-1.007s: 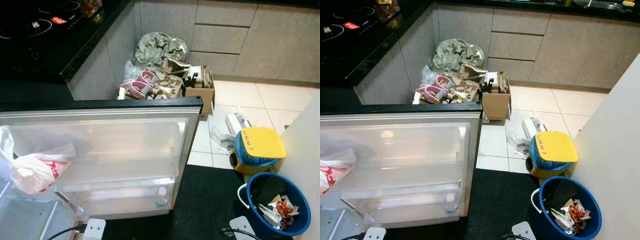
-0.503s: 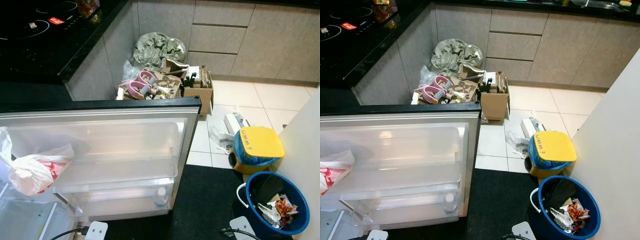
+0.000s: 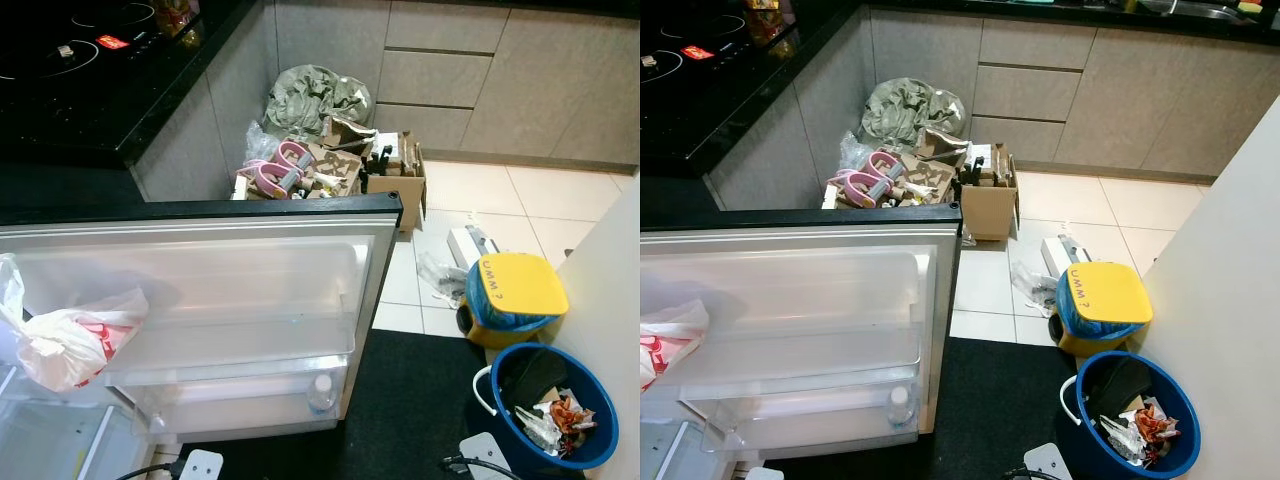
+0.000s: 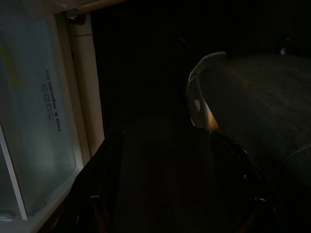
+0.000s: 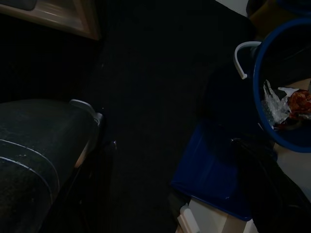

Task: Restocking fridge

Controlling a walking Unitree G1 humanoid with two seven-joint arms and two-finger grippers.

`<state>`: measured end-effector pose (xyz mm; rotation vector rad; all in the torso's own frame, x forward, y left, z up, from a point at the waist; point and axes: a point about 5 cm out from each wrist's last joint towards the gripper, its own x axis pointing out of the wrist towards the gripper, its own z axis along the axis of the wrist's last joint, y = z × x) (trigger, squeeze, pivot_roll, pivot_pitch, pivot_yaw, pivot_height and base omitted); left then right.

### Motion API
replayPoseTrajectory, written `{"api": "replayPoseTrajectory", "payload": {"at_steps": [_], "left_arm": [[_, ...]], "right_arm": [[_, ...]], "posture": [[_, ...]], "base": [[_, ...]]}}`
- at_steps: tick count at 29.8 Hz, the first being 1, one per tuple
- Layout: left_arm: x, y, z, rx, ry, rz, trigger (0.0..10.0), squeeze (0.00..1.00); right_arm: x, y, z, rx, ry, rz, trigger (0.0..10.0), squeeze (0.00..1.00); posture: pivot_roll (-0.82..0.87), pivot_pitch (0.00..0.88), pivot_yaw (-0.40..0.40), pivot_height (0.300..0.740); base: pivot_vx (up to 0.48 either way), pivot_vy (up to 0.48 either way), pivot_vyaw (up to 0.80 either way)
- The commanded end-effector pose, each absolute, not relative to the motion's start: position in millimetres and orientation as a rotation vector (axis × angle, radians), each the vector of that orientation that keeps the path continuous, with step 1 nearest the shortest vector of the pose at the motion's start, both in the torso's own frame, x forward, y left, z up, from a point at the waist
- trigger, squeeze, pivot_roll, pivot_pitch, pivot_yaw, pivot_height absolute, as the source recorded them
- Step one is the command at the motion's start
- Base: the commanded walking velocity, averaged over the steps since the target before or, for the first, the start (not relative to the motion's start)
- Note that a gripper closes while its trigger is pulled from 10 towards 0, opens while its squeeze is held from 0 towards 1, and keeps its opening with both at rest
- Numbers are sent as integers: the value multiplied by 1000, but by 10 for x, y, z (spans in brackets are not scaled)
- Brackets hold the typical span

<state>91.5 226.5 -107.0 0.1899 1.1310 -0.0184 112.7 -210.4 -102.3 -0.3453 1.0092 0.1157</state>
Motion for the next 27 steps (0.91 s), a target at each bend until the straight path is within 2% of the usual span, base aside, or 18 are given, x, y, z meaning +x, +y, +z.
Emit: {"api": "replayPoseTrajectory", "payload": {"at_steps": [1,16,27], "left_arm": [[849,2202,-1102,189,1162,-32,10000,0],[842,2226,-1098,197,1161,-34,10000,0],[842,2227,-1098,200,1162,-36,10000,0]], "right_arm": [[1105,-2125,-1028,-345,1020,106,10000,0],[1111,-2119,-1025,-342,1014,107,10000,0],[1110,-2120,-1026,-342,1015,107,10000,0]], "posture": [[-89,52,-51,740],[-90,53,-50,740],[-90,53,-52,740]], "base": [[0,0,0],[0,0,0],[0,-448,0]]}}
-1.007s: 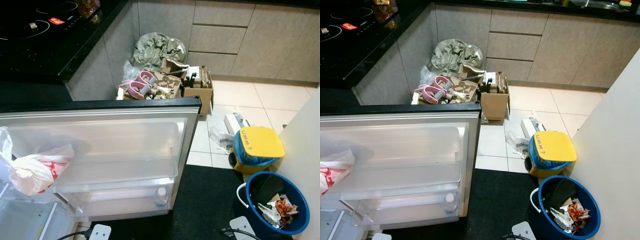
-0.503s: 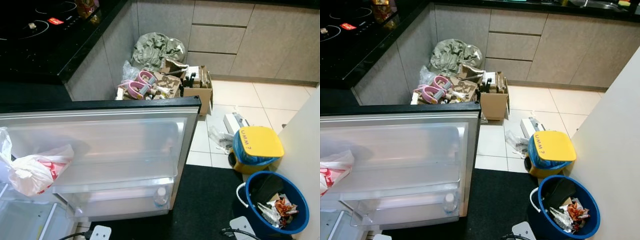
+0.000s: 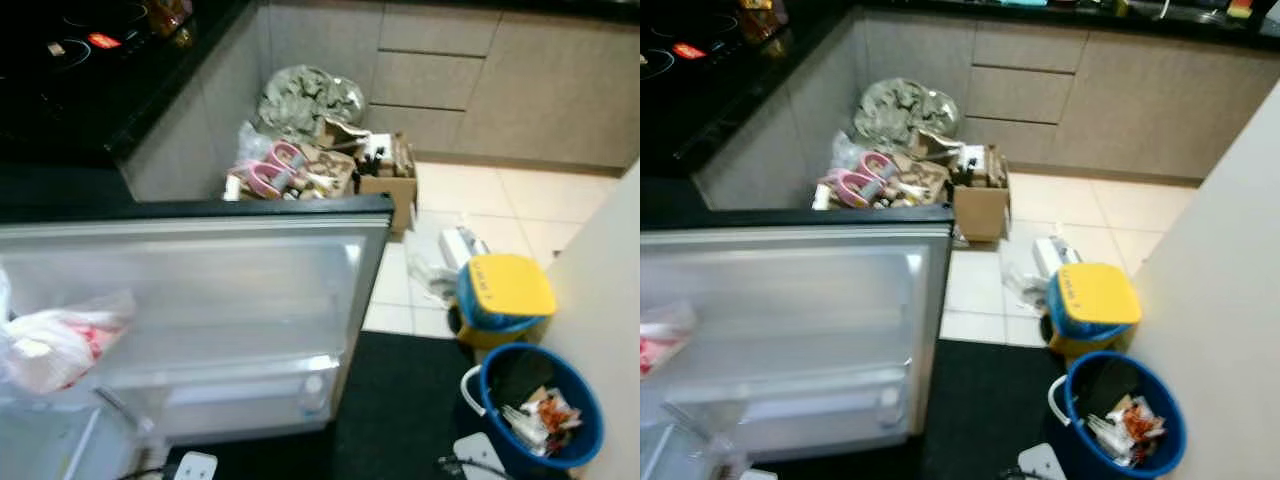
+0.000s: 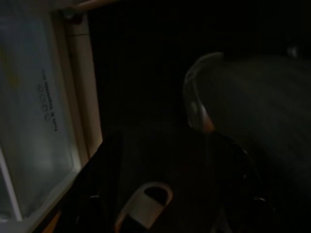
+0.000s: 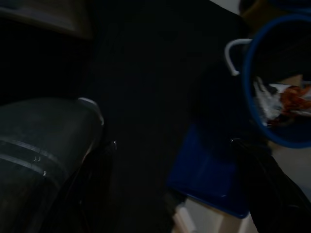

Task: Restocking fridge

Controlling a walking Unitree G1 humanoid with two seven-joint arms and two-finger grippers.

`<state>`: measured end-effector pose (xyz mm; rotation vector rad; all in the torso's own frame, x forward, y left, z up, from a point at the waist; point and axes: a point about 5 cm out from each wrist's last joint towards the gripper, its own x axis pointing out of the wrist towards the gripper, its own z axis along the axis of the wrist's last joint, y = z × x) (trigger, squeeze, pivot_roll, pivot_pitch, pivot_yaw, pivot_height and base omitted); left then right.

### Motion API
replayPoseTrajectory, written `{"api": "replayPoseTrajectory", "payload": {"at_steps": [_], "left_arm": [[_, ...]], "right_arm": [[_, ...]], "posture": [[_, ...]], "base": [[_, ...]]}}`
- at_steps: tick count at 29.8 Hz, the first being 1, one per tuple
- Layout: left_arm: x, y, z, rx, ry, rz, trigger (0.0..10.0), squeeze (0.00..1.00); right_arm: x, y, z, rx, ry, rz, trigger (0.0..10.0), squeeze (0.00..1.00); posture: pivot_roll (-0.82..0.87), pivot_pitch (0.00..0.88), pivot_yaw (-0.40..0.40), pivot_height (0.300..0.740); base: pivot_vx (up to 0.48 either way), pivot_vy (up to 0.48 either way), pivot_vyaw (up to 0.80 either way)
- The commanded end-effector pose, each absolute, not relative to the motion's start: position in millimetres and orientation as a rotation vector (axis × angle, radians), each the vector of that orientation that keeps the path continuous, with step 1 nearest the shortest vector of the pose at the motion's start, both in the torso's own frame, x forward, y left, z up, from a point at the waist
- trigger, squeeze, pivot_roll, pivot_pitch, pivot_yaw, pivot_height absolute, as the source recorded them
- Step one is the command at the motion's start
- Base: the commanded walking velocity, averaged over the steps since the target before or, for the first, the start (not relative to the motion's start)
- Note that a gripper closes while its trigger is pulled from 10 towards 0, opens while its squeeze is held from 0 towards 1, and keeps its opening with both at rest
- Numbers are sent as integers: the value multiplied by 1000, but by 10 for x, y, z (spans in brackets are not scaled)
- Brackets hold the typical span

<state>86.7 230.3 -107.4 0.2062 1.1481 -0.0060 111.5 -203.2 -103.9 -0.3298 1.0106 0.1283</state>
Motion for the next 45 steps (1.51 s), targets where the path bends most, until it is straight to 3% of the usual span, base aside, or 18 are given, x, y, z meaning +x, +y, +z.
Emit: {"api": "replayPoseTrajectory", "payload": {"at_steps": [1,13,29,37,45], "left_arm": [[841,2227,-1098,200,1162,-35,10000,0],[842,2228,-1098,198,1162,-32,10000,0],[808,2283,-1092,192,1169,-19,10000,0],[783,2340,-1086,187,1175,12,10000,0],[785,2340,-1085,190,1175,6,10000,0]], "right_arm": [[1112,-2120,-1025,-343,1015,107,10000,0],[1121,-2112,-1023,-342,1011,108,10000,0],[1120,-2121,-1021,-342,1009,105,10000,0],[1416,-2151,-889,-308,867,70,10000,0],[1527,-2084,-857,-337,835,103,10000,0]], "posture": [[-90,53,-51,740],[-91,52,-52,740],[-92,51,-49,740],[-93,49,-47,740],[-86,44,-49,740]], "base": [[0,-480,0],[0,-429,0],[0,0,0],[0,0,0],[0,0,350]]}}
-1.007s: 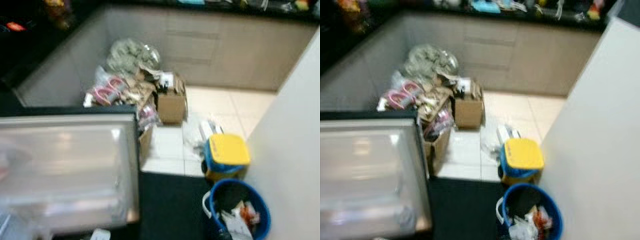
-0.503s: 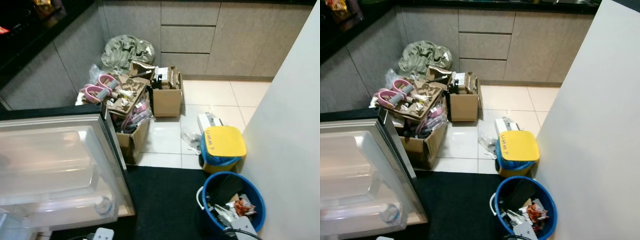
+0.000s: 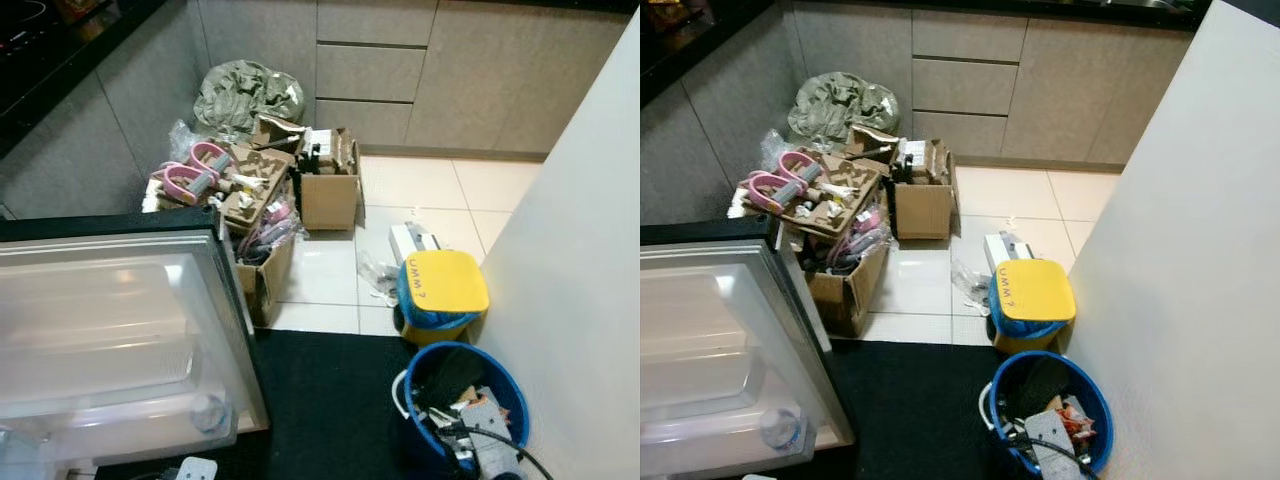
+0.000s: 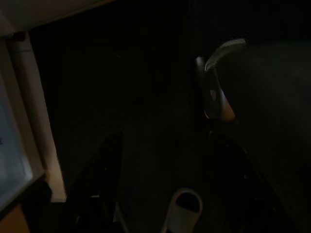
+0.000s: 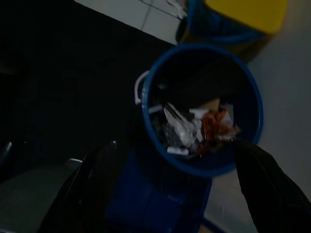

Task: Restocking fridge

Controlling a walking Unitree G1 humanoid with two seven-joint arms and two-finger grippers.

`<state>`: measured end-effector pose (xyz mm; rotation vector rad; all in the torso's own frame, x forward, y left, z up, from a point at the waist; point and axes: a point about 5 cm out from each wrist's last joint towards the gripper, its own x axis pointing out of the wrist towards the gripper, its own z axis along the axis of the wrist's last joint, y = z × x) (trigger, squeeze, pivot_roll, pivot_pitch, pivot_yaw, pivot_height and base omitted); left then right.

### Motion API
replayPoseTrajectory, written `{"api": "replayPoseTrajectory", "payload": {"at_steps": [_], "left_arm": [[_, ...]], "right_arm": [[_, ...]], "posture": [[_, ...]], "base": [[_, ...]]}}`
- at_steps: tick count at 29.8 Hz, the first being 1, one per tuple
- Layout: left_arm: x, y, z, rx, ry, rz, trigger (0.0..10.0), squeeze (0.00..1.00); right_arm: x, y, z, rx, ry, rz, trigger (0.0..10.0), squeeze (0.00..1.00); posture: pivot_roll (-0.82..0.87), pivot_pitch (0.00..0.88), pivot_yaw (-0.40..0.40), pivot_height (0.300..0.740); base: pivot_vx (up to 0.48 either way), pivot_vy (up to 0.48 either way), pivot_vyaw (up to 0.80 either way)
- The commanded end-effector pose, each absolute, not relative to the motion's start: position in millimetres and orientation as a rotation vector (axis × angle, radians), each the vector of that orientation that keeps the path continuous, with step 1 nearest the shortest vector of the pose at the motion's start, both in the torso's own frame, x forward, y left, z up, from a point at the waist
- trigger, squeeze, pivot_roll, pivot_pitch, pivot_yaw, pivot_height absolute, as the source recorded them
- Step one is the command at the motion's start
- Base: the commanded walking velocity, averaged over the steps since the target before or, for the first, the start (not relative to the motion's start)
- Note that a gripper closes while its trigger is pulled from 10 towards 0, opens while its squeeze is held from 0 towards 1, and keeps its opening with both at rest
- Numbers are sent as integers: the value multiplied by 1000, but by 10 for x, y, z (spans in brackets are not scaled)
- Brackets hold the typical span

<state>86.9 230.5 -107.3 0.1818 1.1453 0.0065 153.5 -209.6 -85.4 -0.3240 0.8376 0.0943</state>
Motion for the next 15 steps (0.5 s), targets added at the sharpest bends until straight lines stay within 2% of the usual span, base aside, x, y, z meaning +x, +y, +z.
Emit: {"api": "replayPoseTrajectory", "payload": {"at_steps": [1,15], "left_arm": [[785,2340,-1085,190,1175,6,10000,0],[779,2349,-1085,195,1180,2,10000,0]], "right_arm": [[1527,-2084,-857,-337,835,103,10000,0],[1361,-2138,-917,-344,890,85,10000,0]], "posture": [[-86,44,-49,740],[-91,48,-47,740]], "base": [[0,0,800],[0,0,800]]}}
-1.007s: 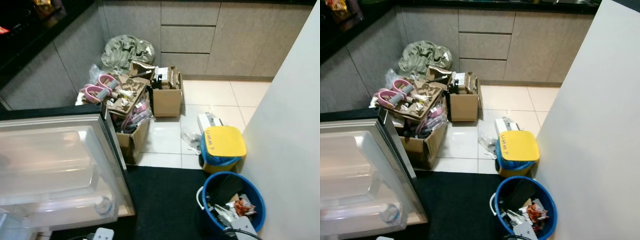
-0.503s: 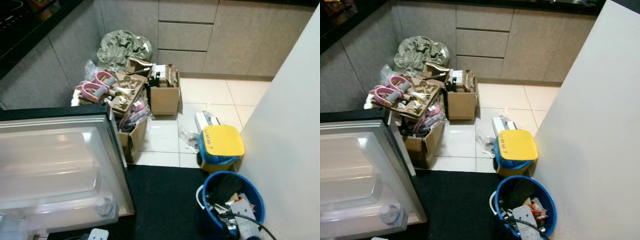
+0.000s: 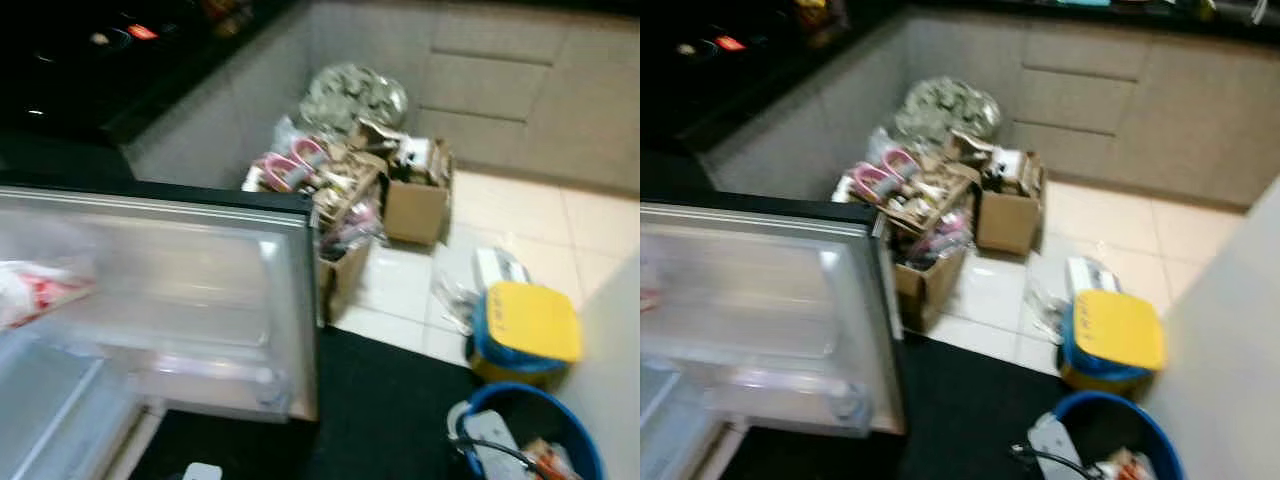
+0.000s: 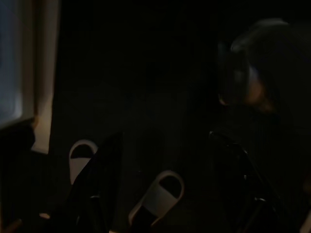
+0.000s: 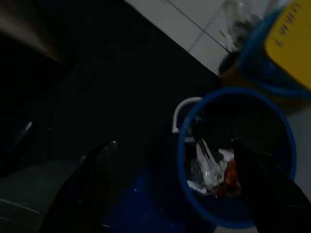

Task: Restocking fridge

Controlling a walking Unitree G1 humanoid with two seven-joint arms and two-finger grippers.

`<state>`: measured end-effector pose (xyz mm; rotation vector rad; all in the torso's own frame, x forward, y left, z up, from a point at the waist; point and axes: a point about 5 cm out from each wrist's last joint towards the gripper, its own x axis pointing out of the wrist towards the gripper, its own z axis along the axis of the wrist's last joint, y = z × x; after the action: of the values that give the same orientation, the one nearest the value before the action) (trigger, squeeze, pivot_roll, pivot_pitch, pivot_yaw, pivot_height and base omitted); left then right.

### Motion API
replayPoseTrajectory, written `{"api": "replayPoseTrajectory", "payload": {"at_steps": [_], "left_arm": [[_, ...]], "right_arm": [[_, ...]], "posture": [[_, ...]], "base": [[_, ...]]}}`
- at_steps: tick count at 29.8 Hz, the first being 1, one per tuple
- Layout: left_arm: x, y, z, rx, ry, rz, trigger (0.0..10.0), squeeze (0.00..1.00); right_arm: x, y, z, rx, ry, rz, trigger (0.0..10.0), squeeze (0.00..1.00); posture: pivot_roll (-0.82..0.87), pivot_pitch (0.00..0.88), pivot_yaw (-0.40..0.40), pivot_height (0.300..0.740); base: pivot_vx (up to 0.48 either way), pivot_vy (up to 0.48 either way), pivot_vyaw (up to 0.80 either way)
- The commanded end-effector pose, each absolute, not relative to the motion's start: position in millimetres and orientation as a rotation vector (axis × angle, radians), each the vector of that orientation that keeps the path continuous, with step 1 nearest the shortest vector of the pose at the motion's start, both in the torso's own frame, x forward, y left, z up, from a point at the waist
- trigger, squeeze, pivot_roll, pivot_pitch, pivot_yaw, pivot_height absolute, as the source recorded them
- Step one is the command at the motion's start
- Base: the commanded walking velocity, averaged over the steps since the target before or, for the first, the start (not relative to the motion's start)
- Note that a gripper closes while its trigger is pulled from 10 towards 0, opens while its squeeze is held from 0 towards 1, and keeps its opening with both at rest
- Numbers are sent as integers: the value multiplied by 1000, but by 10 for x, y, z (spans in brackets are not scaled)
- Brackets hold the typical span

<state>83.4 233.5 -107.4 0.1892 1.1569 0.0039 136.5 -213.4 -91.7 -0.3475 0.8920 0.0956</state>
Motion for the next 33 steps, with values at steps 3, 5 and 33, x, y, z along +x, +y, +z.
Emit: {"api": "replayPoseTrajectory", "payload": {"at_steps": [3,5,33], "left_arm": [[779,2344,-1086,194,1180,0,10000,0],[780,2336,-1087,193,1180,-2,10000,0],[787,2342,-1086,196,1181,0,10000,0]], "right_arm": [[1347,-2148,-920,-347,895,82,10000,0],[1332,-2156,-925,-349,900,79,10000,0],[1480,-2419,-817,-253,854,-201,10000,0]], "posture": [[-91,50,-47,740],[-92,49,-48,740],[-92,51,-44,740]], "base": [[0,0,800],[0,0,800],[0,0,518]]}}
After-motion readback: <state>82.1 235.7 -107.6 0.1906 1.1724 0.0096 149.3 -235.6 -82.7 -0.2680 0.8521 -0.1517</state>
